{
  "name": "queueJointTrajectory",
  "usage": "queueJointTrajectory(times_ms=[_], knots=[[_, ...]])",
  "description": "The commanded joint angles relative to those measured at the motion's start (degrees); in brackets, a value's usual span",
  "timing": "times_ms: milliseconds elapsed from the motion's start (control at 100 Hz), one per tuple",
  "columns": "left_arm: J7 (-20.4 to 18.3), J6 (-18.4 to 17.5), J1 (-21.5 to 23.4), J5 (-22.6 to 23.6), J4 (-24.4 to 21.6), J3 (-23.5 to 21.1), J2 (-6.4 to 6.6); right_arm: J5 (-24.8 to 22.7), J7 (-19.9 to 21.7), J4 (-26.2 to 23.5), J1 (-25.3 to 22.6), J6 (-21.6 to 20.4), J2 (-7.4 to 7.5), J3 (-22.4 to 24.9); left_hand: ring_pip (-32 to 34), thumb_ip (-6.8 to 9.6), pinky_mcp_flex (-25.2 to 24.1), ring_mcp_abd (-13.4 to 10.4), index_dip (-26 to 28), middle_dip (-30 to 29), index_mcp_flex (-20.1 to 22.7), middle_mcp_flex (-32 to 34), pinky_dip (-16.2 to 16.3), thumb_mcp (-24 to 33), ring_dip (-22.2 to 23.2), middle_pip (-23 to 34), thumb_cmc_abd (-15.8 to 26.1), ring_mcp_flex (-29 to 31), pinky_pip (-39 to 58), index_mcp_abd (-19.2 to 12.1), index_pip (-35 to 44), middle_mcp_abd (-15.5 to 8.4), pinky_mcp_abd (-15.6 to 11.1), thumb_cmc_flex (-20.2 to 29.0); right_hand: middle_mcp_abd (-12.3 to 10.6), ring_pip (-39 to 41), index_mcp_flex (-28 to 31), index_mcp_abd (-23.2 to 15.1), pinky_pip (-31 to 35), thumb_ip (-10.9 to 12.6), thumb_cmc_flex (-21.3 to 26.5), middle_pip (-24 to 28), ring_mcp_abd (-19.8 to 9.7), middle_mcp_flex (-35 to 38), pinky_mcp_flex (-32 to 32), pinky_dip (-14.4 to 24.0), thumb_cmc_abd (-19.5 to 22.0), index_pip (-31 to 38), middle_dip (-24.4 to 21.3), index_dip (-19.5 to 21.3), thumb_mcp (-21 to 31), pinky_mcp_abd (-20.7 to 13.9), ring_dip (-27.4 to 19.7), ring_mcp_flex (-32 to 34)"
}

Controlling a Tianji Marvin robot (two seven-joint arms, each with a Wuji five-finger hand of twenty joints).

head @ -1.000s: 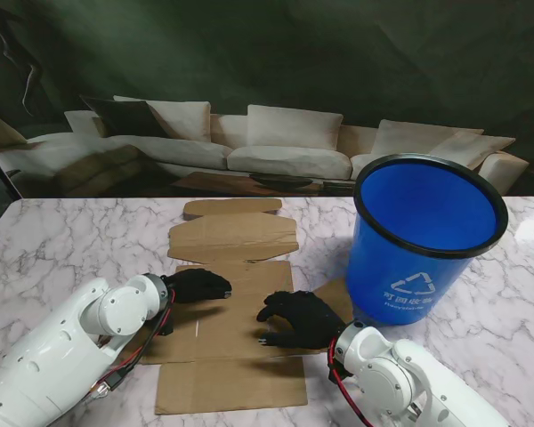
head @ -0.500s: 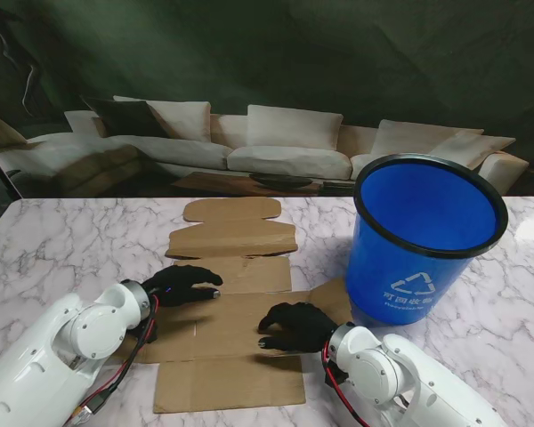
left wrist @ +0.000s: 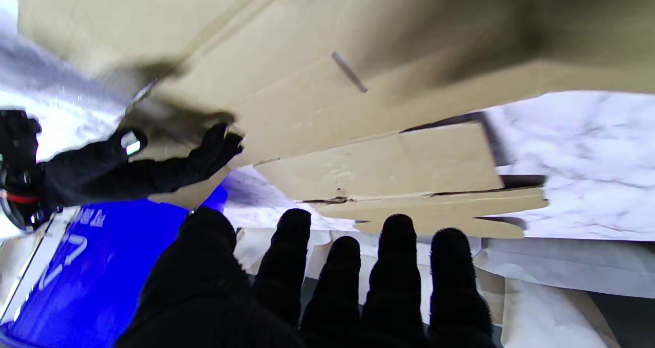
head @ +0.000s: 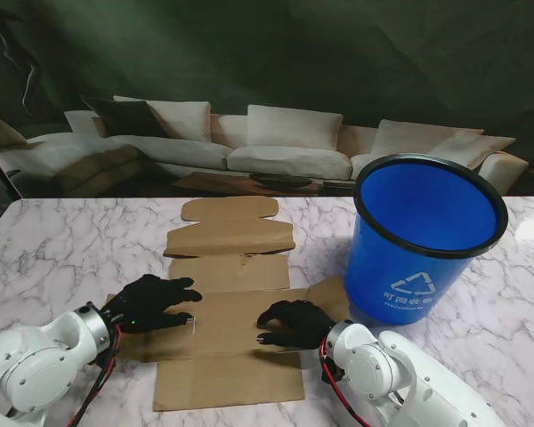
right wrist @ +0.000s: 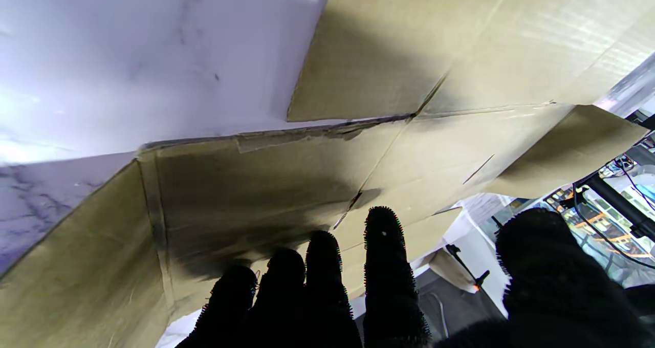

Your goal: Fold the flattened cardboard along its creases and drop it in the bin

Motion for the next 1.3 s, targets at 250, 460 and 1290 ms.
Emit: queueJointTrajectory(times_ms=[250,460,1290], knots=[[0.38,-3.67,7.51,8.16,-1.81,-4.38,0.39,-0.01,0.86,1.19,-0.10,1.02,0.15,-0.87,-2.74,0.11,-1.51,-0.33,-5.56,-6.14,-8.86,-11.38,-3.75,-1.10,-3.79,-4.14,-9.16,-5.45,-5.92,-1.18,-6.69,1.10,-1.88,-1.64,0.55,-0.60,-2.02,0.53,2.31,0.73,0.24,-1.62,3.68,-1.57,1.31,0.52,1.63,-0.41,-0.74,-1.26,-0.10,8.95,-0.14,-1.36],[2.01,-6.22,9.97,14.49,-2.32,-6.19,0.40,0.05,0.69,1.30,0.08,1.21,0.09,-1.13,-3.81,2.51,-3.12,-2.03,-12.75,-12.12,-16.61,-16.91,-7.00,0.92,-6.69,-5.33,-19.00,-9.57,-9.35,-4.40,-9.83,-0.52,-3.79,-2.01,0.61,-0.61,-2.43,0.68,1.79,0.74,0.19,-1.83,3.46,-1.52,1.15,0.46,1.65,-0.55,-0.81,-1.22,-0.11,9.02,-0.19,-1.56],[-2.34,-6.02,9.67,21.53,0.18,-4.16,1.19,0.01,0.03,2.70,1.62,1.24,-0.15,-2.41,-4.76,6.52,-5.81,-2.90,-16.62,-12.12,-18.27,-16.92,-11.76,12.06,-8.57,-5.24,-19.90,-13.97,-18.07,-4.00,-9.88,-0.96,-5.11,-3.91,0.56,-0.65,-3.22,1.27,0.66,0.83,0.24,-2.92,2.97,-1.58,0.87,0.43,1.31,-0.78,-1.23,-1.05,0.39,9.29,-0.29,-2.07]])
